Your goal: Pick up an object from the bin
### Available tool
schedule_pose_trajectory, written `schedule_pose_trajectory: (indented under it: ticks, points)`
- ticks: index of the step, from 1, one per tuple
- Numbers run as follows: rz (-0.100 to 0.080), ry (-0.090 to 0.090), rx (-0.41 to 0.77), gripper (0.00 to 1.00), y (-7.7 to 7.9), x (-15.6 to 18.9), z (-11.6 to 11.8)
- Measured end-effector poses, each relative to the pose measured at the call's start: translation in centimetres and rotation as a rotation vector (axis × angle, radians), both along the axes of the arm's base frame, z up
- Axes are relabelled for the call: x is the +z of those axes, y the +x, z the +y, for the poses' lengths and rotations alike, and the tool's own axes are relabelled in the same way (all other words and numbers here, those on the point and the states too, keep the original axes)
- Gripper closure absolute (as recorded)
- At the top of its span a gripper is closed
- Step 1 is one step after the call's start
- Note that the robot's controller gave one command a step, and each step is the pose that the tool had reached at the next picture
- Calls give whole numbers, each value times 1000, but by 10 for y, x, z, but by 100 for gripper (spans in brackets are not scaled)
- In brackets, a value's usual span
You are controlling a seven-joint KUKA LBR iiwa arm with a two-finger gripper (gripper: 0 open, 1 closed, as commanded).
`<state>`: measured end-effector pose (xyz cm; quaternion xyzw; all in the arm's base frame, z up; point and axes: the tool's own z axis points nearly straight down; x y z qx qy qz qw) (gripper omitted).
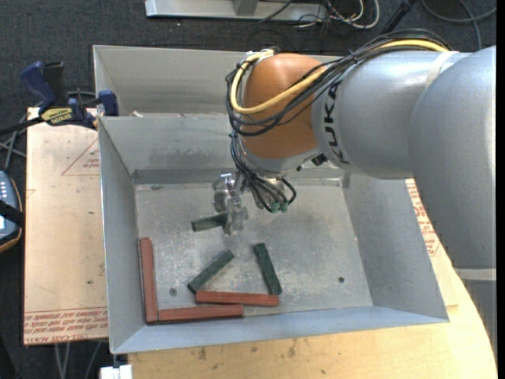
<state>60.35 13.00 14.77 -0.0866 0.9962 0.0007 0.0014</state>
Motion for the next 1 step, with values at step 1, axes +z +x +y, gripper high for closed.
schedule_pose_trajectory:
  ticks: [1]
  points:
    - [0,0,0,100,0,0,0]
